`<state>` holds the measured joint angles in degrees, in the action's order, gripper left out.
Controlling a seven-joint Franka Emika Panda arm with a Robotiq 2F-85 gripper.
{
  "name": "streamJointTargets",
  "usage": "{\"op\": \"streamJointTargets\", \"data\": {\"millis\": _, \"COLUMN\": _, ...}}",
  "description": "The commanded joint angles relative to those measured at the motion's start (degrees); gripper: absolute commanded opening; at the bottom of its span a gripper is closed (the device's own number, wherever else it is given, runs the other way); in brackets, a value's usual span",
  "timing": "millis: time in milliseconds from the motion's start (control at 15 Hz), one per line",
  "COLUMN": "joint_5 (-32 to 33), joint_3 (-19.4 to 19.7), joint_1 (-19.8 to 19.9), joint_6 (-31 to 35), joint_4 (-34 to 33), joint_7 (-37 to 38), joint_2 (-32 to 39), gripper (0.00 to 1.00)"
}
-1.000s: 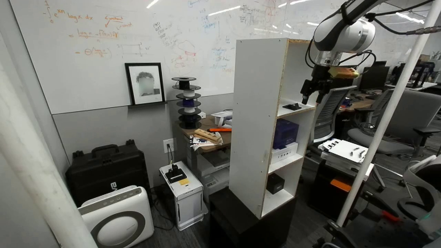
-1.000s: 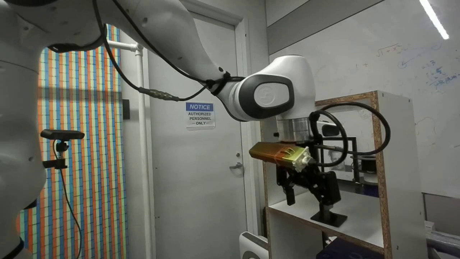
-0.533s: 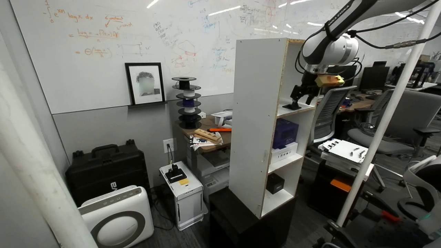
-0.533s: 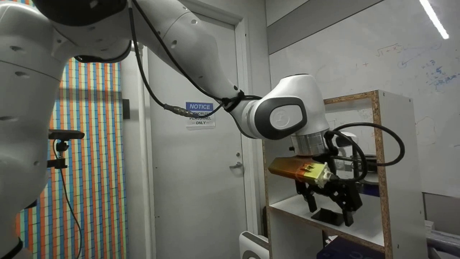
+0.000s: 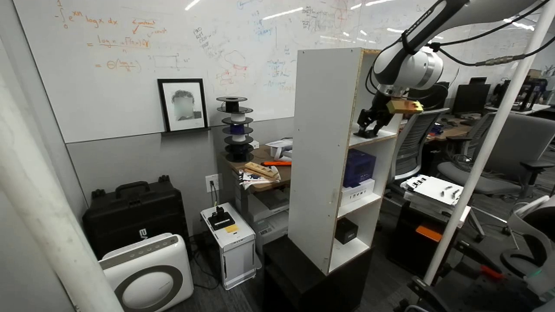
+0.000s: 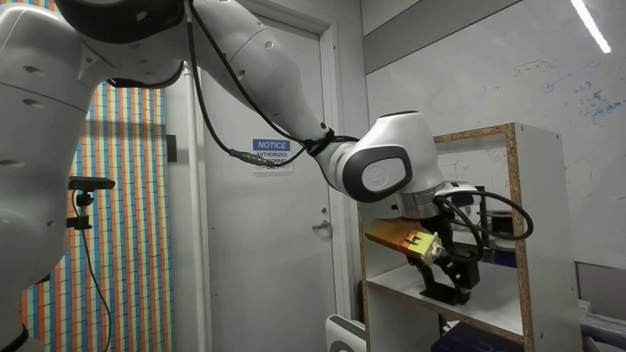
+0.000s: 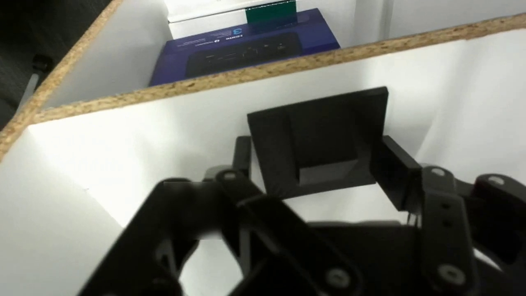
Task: Put the black object on top of the shelf
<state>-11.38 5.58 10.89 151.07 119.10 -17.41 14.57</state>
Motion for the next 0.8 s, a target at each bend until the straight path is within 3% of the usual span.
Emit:
{"op": "streamJointTargets", "data": {"millis": 0, "joint_5": -1.5, "joint_3": -1.76, "joint_1": 0.88, "joint_6": 1.32, "joint_4": -0.09, "joint_7": -0.39, "joint_2": 0.03, "gripper": 0.42}}
{"op": "streamJointTargets", "data": {"millis": 133, "joint_5": -0.87, "joint_3": -1.35, "joint_1": 0.92, "joint_6": 1.6, "joint_4": 0.88, "joint_7": 0.24, "joint_2": -0.97, "gripper": 0.28}}
{"op": "streamJointTargets", "data": {"millis": 400, "joint_5": -0.93, "joint_3": -0.82, "joint_1": 1.21, "joint_6": 1.83, "joint_4": 4.39, "joint_7": 0.67, "joint_2": -3.99, "gripper": 0.27}}
{"op": "streamJointTargets", "data": {"millis": 733, "joint_5": -1.57, "joint_3": 0.21, "joint_1": 1.85, "joint_6": 0.87, "joint_4": 14.74, "joint_7": -0.58, "joint_2": -13.07, "gripper": 0.27}}
